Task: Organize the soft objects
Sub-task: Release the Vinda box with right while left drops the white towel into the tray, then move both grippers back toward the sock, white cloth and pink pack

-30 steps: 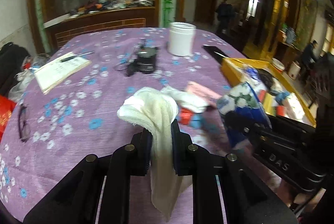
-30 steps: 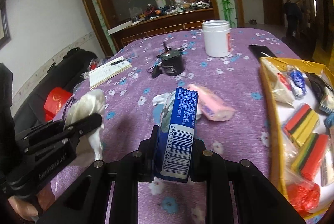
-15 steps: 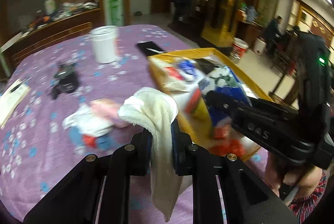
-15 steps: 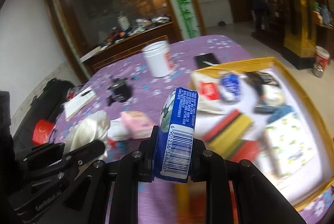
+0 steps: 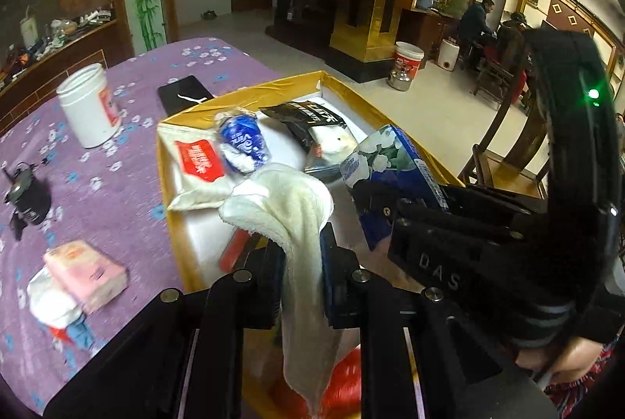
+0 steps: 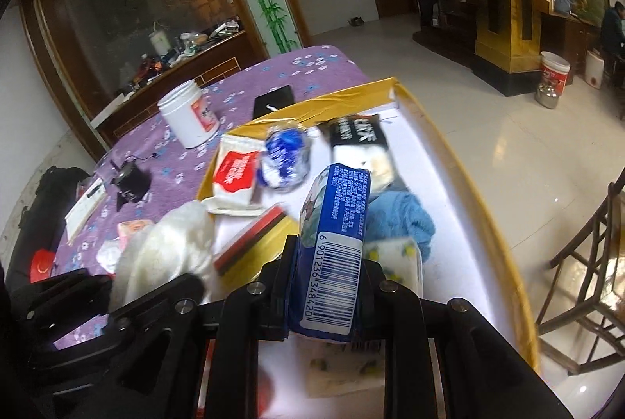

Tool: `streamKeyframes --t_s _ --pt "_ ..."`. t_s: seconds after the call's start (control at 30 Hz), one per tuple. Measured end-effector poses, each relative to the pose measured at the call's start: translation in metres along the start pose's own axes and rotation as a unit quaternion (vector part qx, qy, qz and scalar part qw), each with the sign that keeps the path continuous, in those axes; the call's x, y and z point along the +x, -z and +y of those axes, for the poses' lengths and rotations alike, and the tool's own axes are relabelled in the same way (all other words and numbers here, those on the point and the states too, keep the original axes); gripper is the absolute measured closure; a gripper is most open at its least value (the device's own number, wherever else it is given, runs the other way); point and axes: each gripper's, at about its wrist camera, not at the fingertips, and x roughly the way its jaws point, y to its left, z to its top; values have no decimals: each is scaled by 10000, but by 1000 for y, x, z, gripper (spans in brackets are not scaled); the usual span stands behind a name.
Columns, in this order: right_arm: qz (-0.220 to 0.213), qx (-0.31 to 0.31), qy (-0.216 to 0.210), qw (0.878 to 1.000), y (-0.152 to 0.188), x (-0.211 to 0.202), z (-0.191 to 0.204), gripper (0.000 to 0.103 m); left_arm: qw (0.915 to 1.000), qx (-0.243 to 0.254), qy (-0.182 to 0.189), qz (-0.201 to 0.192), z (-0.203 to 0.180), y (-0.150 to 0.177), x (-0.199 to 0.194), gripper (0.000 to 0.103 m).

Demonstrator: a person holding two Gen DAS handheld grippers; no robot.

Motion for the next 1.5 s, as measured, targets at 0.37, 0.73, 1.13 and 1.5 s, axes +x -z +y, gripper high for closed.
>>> streamKeyframes --t_s 0.37,0.73,1.13,1.5 --pt "110 -98 284 9995 -7 15 -11 73 10000 -53 -13 21 1 5 18 84" --pt "-178 -200 319 9991 -11 -5 -2 62 9993 -54 13 -375 -2 4 -3 49" --pt "-555 -322 510 9966 -10 -32 9 58 9972 301 -229 -641 -8 15 -28 49" --pt "-934 -390 336 9943 12 -61 38 47 9932 74 -554 -1020 42 62 -92 49"
